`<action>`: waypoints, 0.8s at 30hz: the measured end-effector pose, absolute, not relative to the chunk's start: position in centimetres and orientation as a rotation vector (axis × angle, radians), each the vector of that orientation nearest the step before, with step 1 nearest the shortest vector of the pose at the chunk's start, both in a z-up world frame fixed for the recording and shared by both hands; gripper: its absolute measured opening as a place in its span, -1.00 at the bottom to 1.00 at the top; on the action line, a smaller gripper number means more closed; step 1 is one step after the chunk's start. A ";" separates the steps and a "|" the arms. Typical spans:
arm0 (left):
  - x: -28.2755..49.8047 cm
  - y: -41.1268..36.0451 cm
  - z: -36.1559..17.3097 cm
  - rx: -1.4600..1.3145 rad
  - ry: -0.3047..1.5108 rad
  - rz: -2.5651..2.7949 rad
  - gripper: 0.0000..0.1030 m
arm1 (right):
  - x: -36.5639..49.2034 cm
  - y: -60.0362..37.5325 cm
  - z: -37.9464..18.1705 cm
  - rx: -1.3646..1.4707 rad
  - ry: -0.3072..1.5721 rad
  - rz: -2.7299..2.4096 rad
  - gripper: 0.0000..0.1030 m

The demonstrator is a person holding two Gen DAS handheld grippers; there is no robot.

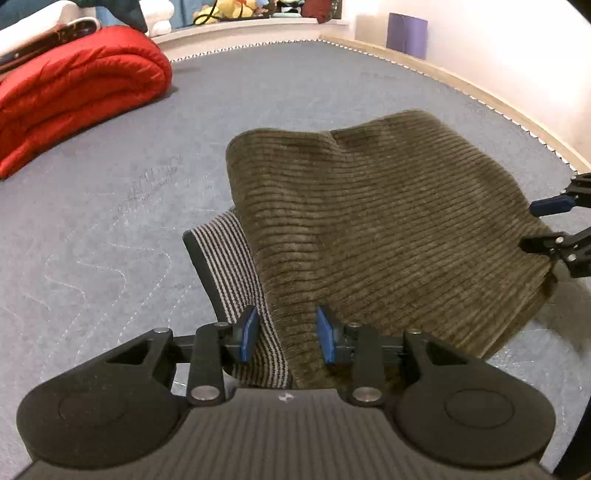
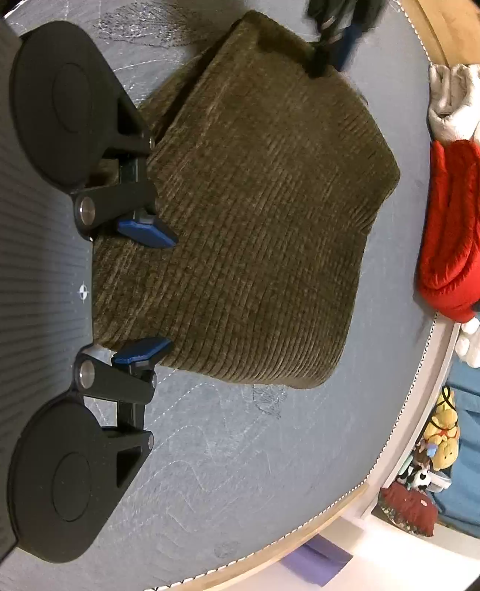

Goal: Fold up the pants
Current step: 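Lower the pants onto the bed and open the left tool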

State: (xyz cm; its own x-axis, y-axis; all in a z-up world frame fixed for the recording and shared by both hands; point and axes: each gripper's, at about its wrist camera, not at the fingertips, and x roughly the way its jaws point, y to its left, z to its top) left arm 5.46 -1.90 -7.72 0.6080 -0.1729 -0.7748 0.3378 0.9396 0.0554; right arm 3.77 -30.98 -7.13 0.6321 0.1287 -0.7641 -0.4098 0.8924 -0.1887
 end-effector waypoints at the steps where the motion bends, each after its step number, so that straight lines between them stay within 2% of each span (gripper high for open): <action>1: 5.3 -2.3 -7.2 0.223 0.854 -0.294 -0.23 | 3.8 -31.1 -7.0 -0.353 0.839 0.320 0.10; 3: 4.4 -2.9 -6.2 0.234 0.816 -0.278 -0.23 | 3.9 -31.1 -6.7 -0.352 0.832 0.312 0.10; 5: 3.3 -3.1 -4.7 0.225 0.757 -0.238 -0.06 | 3.7 -30.9 -6.2 -0.348 0.811 0.310 0.11; 6: 2.7 -3.2 -3.7 0.219 0.730 -0.223 0.13 | 3.4 -30.8 -5.6 -0.333 0.785 0.307 0.14; 7: 2.0 -3.3 -2.5 0.200 0.699 -0.210 0.41 | 3.0 -30.7 -5.0 -0.316 0.757 0.307 0.17; 9: 0.6 -3.3 -0.2 0.132 0.660 -0.185 0.81 | 2.0 -30.7 -3.2 -0.269 0.676 0.279 0.48; 12: -2.1 -4.3 3.1 0.040 0.614 -0.222 0.88 | 0.7 -31.1 -0.4 -0.137 0.620 0.181 0.84; 13: -3.1 -4.7 3.7 0.034 0.594 -0.212 0.98 | 0.4 -31.3 0.6 -0.078 0.624 0.170 0.87; 15: -5.2 -5.3 4.6 0.026 0.538 -0.171 0.99 | -0.5 -31.6 2.4 0.031 0.617 0.169 0.99; 19: -7.0 -6.3 3.5 -0.024 0.544 -0.179 0.99 | -3.5 -31.4 3.7 0.080 0.534 0.136 0.99; 22: -6.9 -6.5 0.8 -0.077 0.585 -0.139 0.99 | -5.1 -31.1 1.4 0.077 0.499 0.133 0.99; 24: -6.1 -6.9 -1.1 -0.090 0.670 -0.099 0.99 | -5.1 -30.7 -0.9 0.048 0.542 0.129 0.99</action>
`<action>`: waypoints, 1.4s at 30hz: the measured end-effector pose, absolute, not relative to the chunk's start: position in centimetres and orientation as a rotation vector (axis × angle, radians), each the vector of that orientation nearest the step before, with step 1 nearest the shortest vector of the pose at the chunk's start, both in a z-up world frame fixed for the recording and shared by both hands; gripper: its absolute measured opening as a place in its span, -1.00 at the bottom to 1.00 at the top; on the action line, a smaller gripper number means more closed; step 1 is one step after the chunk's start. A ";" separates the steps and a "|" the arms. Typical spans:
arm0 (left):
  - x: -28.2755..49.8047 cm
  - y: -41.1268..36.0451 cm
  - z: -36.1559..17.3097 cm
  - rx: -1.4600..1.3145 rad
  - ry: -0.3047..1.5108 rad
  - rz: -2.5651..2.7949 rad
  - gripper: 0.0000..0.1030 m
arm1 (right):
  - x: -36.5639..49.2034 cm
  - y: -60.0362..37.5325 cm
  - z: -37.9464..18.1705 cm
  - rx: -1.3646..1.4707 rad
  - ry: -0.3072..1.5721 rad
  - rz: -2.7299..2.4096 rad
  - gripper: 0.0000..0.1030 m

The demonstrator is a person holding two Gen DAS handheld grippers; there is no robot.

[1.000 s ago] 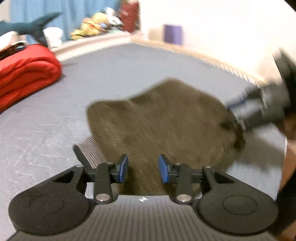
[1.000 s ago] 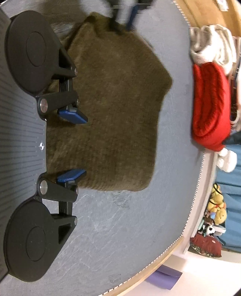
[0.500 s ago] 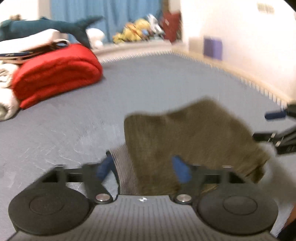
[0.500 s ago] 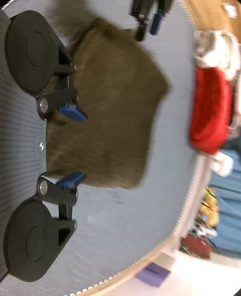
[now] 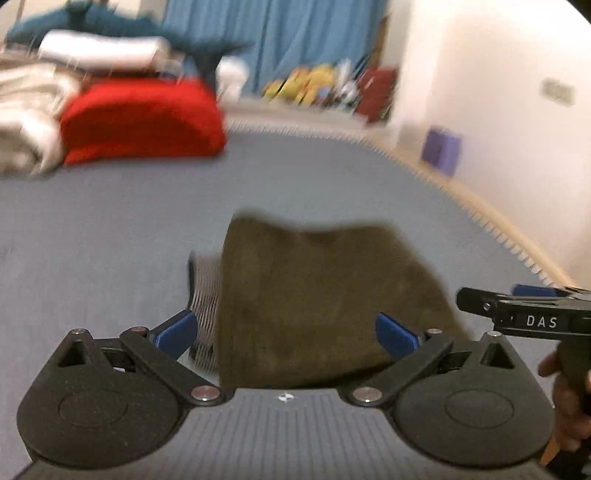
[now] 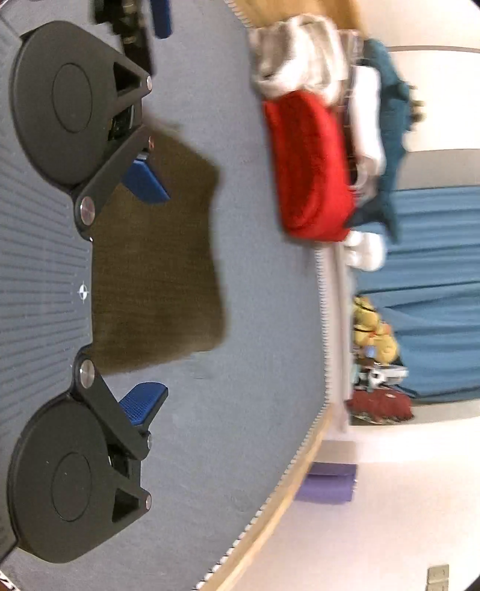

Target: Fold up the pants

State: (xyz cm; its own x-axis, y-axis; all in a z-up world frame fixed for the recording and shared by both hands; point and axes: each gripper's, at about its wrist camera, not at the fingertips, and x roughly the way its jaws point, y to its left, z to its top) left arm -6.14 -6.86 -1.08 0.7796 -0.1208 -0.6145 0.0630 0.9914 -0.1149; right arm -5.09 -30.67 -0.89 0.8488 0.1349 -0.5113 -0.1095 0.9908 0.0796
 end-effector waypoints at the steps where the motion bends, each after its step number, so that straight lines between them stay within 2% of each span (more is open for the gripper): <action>1: -5.8 -6.8 -1.7 -0.095 0.697 -0.098 0.99 | -4.6 -30.5 -1.9 0.039 0.604 0.107 0.99; 3: -5.4 -7.0 -2.6 -0.066 0.724 -0.084 0.99 | -4.0 -30.5 -2.9 0.075 0.662 0.109 0.99; 15: -3.7 -7.3 -3.9 -0.025 0.769 -0.046 0.99 | -3.1 -29.4 -4.1 0.027 0.715 0.141 0.99; 42: -4.1 -7.1 -4.2 -0.037 0.790 -0.049 0.99 | -3.4 -28.9 -3.6 -0.018 0.721 0.175 0.99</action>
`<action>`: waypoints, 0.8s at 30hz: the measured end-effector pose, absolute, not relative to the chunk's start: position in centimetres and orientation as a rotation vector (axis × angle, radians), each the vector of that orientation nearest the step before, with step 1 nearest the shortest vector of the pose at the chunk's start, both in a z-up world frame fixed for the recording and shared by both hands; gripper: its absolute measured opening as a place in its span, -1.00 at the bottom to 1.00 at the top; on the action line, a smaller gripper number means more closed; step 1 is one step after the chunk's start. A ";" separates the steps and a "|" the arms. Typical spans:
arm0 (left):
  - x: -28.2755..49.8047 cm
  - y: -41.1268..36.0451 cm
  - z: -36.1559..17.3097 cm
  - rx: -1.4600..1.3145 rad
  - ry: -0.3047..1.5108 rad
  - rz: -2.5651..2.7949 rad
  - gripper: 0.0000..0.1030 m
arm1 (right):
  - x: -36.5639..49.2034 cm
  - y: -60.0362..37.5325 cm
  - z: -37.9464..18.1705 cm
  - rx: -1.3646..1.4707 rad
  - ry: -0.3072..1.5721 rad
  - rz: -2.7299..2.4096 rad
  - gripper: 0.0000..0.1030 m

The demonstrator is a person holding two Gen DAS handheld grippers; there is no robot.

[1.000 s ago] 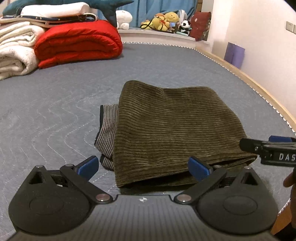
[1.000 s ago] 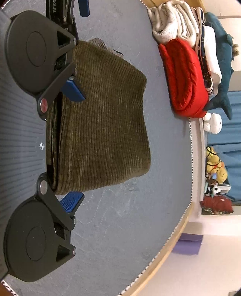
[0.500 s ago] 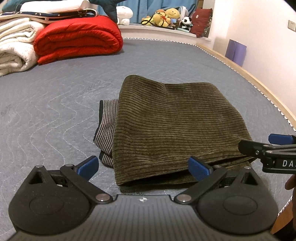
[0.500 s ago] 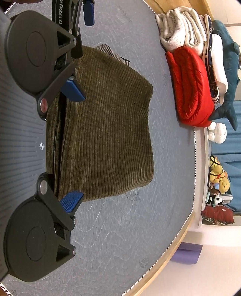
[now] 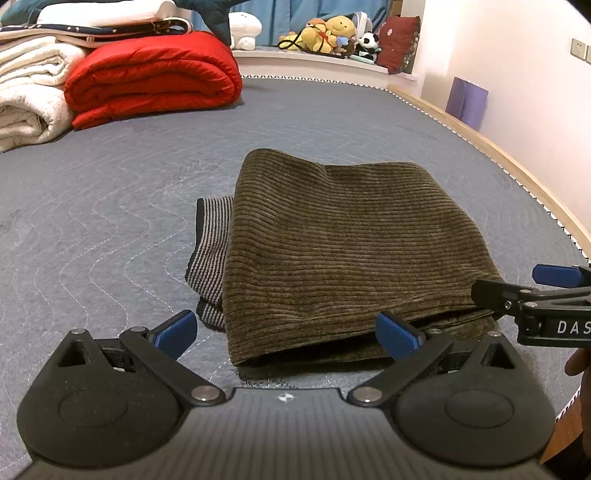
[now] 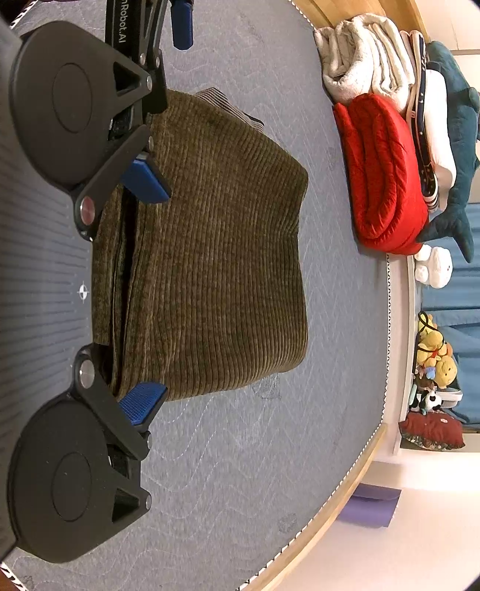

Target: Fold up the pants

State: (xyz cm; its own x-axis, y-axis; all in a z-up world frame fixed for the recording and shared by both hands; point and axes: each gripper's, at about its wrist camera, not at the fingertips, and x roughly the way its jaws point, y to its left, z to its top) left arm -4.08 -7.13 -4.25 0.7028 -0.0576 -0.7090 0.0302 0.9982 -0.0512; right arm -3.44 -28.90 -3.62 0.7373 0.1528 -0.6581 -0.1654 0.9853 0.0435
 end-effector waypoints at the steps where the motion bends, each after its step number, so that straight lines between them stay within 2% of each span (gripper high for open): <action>1: -4.1 -7.1 -4.3 -0.037 0.792 -0.050 0.99 | -3.4 -28.9 -3.6 -0.020 0.721 0.176 0.99; 24: -3.9 -7.1 -4.4 -0.048 0.807 -0.050 1.00 | -3.4 -28.7 -3.6 -0.027 0.721 0.187 0.99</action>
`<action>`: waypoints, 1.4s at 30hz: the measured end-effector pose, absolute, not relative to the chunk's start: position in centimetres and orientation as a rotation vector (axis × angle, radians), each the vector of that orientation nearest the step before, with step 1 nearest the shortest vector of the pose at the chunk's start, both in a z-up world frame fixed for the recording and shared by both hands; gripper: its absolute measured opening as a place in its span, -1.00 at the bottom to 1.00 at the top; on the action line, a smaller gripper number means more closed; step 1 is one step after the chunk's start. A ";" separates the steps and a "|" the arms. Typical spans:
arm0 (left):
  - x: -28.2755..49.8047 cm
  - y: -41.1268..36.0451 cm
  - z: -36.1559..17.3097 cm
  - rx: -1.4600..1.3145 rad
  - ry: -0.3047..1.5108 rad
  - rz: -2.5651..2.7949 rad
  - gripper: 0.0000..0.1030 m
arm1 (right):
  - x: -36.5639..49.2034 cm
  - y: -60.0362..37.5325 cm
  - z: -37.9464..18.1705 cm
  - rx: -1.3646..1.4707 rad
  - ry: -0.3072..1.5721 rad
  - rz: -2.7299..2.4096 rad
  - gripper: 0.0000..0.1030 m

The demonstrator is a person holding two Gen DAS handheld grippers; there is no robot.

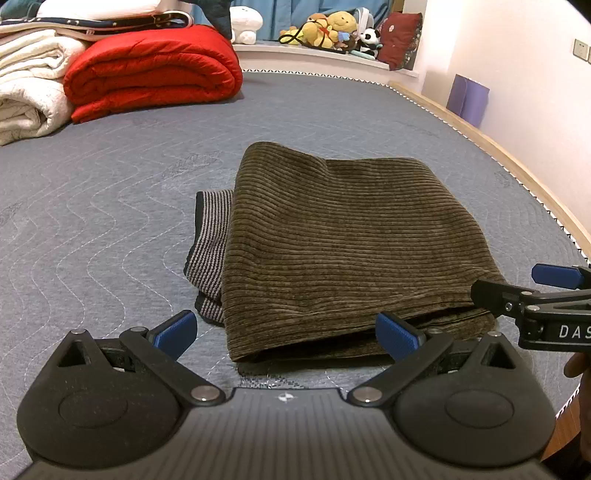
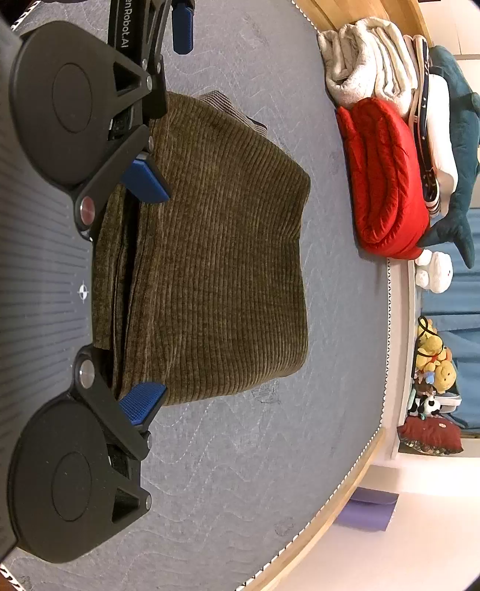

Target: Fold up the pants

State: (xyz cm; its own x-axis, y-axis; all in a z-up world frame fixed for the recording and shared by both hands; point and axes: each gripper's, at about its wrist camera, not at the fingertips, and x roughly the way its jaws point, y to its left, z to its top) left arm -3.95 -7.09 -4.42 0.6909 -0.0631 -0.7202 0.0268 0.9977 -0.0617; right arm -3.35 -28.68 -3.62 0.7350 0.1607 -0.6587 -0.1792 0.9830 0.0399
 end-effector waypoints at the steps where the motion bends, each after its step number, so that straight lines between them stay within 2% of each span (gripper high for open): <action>1: -3.9 -7.1 -4.4 -0.046 0.806 -0.051 1.00 | -3.4 -28.8 -3.6 -0.026 0.722 0.188 0.99; 42: -4.0 -7.2 -4.1 -0.044 0.794 -0.069 1.00 | -3.4 -29.0 -3.8 -0.023 0.724 0.190 0.99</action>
